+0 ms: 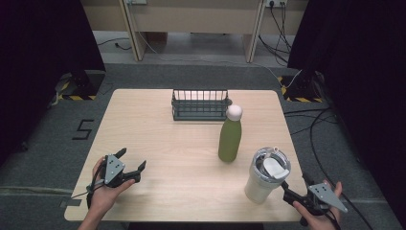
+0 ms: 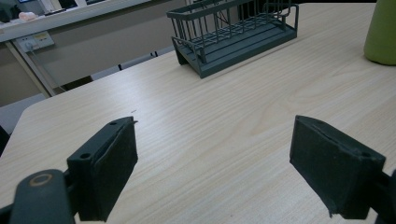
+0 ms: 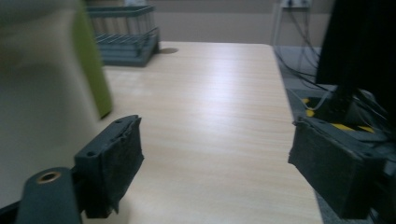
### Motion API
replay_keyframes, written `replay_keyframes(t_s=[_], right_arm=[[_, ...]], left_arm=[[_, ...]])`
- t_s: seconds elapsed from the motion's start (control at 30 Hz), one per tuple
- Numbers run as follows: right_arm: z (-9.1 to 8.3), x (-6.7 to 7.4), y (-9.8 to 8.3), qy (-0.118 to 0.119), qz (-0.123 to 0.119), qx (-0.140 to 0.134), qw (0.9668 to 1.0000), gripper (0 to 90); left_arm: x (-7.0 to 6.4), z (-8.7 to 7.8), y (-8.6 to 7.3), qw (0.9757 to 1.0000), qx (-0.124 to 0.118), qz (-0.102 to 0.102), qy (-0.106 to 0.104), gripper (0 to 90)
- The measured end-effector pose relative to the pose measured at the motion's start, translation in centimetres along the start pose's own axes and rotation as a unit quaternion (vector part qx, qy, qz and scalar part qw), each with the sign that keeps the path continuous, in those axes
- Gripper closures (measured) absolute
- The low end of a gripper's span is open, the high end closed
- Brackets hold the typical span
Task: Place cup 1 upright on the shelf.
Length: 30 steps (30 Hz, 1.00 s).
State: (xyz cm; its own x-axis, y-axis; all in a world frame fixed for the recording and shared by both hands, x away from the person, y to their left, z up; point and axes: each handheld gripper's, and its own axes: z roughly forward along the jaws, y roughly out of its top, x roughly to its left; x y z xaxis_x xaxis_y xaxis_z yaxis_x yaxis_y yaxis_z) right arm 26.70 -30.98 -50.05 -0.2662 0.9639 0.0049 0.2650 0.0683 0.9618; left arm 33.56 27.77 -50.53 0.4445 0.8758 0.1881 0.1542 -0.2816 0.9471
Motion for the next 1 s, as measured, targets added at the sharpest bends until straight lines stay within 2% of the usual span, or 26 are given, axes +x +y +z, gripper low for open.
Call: replay_keyframes(t_s=[0.03, 0.1, 0.13, 0.17, 0.2, 0.23, 0.27, 0.4, 0.6, 0.73, 1.0], right_arm=[[0.0, 0.0, 0.0, 0.0, 0.0, 0.0, 1.0, 14.5], [-0.9, 0.6, -0.3, 0.031, -0.018, 0.002, 0.9994, 10.3], [-0.9, 0.6, -0.3, 0.031, -0.018, 0.002, 0.9994, 10.3], [-1.5, 1.1, -0.4, 0.049, -0.025, -0.001, 0.9985, 8.4], [-1.5, 1.1, -0.4, 0.049, -0.025, -0.001, 0.9985, 8.4], [-2.0, 1.6, -0.4, 0.064, -0.031, -0.003, 0.9975, 6.8], [-2.0, 1.6, -0.4, 0.064, -0.031, -0.003, 0.9975, 6.8], [-2.8, 2.8, -0.3, 0.092, -0.04, -0.014, 0.9949, 4.5], [-2.6, 4.4, 0.0, 0.118, -0.051, -0.021, 0.9915, 3.1], [-2.1, 5.0, 0.1, 0.124, -0.055, -0.023, 0.9905, 2.2], [0.1, 5.9, 0.4, 0.114, -0.06, -0.023, 0.9914, 2.6]], left_arm=[[0.0, 0.0, 0.0, 1.0, 0.0, 0.0, 0.001, 14.4], [0.0, 0.0, 0.1, 1.0, -0.001, 0.002, 0.0, 14.4], [0.0, 0.0, 0.1, 1.0, -0.001, 0.002, 0.0, 14.4], [-0.1, -0.1, 0.1, 1.0, -0.001, 0.002, 0.0, 14.4], [-0.1, -0.1, 0.1, 1.0, -0.001, 0.002, 0.0, 14.4], [-0.1, -0.1, 0.1, 1.0, 0.0, 0.003, 0.0, 14.4], [-0.1, -0.1, 0.1, 1.0, 0.0, 0.003, 0.0, 14.4], [-0.2, -0.1, 0.2, 1.0, -0.003, 0.004, 0.0, 14.4], [-0.4, 0.0, 0.2, 1.0, 0.001, 0.004, -0.004, 14.4], [-0.3, 0.1, 0.1, 1.0, 0.002, 0.001, -0.003, 14.4], [-0.3, 0.1, 0.0, 1.0, 0.005, 0.001, -0.004, 14.4]])
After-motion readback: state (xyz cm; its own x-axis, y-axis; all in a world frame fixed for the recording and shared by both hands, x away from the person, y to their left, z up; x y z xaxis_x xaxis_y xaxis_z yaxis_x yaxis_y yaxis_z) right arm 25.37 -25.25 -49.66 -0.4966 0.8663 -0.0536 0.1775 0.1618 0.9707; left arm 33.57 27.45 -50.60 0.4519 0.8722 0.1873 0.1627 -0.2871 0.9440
